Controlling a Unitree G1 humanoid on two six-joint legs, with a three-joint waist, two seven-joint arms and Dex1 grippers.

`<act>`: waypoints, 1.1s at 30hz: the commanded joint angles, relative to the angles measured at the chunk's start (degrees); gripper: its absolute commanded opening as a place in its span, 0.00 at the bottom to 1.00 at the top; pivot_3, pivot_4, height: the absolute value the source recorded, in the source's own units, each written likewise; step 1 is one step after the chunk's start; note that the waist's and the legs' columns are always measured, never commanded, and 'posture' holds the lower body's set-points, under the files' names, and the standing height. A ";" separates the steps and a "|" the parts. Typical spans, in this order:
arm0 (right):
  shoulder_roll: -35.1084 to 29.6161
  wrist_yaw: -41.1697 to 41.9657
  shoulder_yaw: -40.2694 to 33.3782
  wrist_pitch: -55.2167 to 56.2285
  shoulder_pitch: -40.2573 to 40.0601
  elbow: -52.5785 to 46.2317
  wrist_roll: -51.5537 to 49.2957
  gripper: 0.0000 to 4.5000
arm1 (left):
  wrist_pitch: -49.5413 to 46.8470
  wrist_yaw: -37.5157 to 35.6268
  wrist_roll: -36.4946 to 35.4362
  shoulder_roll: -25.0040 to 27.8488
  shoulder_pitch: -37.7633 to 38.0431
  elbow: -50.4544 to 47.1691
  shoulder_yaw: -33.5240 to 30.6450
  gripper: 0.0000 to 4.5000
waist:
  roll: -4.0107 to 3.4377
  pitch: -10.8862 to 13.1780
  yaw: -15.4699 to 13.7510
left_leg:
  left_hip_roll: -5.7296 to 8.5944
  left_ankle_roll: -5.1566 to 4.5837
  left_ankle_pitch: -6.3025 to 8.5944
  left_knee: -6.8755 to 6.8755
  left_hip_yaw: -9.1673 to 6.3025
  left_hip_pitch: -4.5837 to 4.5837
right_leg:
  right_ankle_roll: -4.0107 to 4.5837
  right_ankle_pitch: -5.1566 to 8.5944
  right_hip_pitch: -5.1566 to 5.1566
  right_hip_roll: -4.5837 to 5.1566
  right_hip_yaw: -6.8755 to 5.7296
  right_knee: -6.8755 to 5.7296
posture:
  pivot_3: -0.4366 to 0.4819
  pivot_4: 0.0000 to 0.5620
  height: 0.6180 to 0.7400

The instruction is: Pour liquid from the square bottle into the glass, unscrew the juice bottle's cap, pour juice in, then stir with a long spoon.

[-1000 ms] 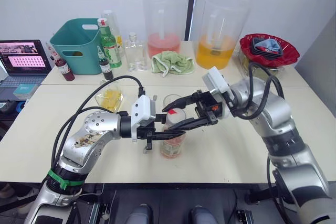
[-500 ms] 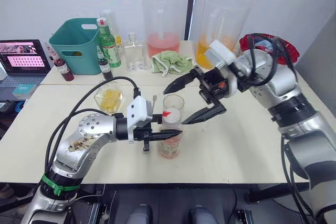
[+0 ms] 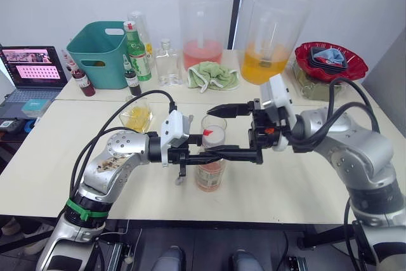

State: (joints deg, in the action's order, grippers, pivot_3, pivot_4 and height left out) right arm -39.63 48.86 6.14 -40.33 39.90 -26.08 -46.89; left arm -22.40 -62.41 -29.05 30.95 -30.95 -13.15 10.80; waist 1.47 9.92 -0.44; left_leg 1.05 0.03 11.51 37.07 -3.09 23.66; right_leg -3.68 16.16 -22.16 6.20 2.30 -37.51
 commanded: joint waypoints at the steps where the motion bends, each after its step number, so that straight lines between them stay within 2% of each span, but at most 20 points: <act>1: 0.65 -5.42 -2.76 -2.93 -0.52 -4.43 -0.79 1.00 | 0.16 -1.11 2.37 -0.26 0.03 2.02 2.29 0.29 | 0.00 0.00 -0.20 | 0.00 0.00 0.00 0.02 0.01 0.00 | 0.00 0.00 0.01 0.00 0.00 0.00 | 0.48 0.27 1.00; 8: 0.33 -7.24 -2.91 -5.18 -0.94 -5.52 0.01 1.00 | 0.47 -1.58 2.62 -0.41 -0.55 2.56 2.43 0.29 | 0.00 0.00 -0.17 | 0.00 -0.01 0.00 0.01 0.05 0.00 | 0.00 0.00 0.00 0.00 -0.01 -0.01 | 0.48 0.27 1.00; 11: 0.72 -7.25 -2.78 -5.74 -0.59 -4.95 0.10 0.83 | 0.28 -1.26 2.61 -0.16 -0.23 2.15 2.04 0.29 | 0.00 0.00 -0.13 | 0.00 -0.01 0.00 0.01 0.07 0.00 | 0.00 0.00 0.00 -0.01 -0.02 -0.01 | 0.48 0.27 1.00; 15: 0.56 -5.82 -1.74 -5.93 -0.31 -4.64 0.62 0.51 | -0.04 -0.60 2.62 0.18 0.52 1.13 1.70 0.29 | 0.00 0.00 -0.08 | -0.01 -0.01 0.00 0.01 0.07 -0.01 | 0.00 0.00 0.00 -0.01 -0.02 -0.01 | 0.48 0.27 1.00; 17: 0.63 -5.07 -1.30 -5.92 -0.02 -4.22 0.91 0.38 | -0.22 -0.21 2.60 0.30 0.78 0.76 1.48 0.29 | 0.00 0.00 -0.06 | -0.01 -0.01 0.00 0.01 0.07 -0.01 | 0.00 0.00 0.00 -0.01 -0.02 -0.01 | 0.48 0.27 1.00; 26: 0.35 2.15 0.75 -3.42 0.89 -0.82 3.00 0.37 | -1.09 1.02 2.54 1.38 2.13 -1.07 0.56 0.29 | 0.00 0.00 0.13 | -0.02 -0.01 0.00 0.00 0.07 -0.04 | 0.00 0.00 0.02 -0.02 -0.02 -0.01 | 0.48 0.27 1.00; 31: 0.79 13.08 3.19 2.46 2.53 3.92 4.76 0.37 | -1.47 1.44 2.35 1.88 2.58 -1.76 0.19 0.29 | 0.00 -0.01 0.32 | -0.02 -0.01 0.00 0.00 0.07 -0.07 | 0.00 0.00 0.03 -0.04 -0.02 -0.02 | 0.48 0.27 1.00; 33: 0.91 21.47 4.55 7.45 3.70 9.47 6.36 0.37 | -1.76 1.64 2.23 2.06 2.83 -2.30 0.11 0.29 | 0.01 -0.01 0.36 | -0.03 -0.01 0.00 -0.01 0.10 -0.09 | 0.00 0.00 0.04 -0.04 -0.03 -0.01 | 0.48 0.27 1.00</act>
State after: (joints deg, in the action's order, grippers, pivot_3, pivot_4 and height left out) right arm -38.54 62.91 8.94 -36.22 43.14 -19.04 -41.54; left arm -22.52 -61.32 -28.70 31.92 -29.28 -16.26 10.11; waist 1.48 9.91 -0.08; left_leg 1.03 0.02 11.50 37.06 -2.95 23.56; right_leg -3.68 16.17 -22.08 6.16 2.27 -37.50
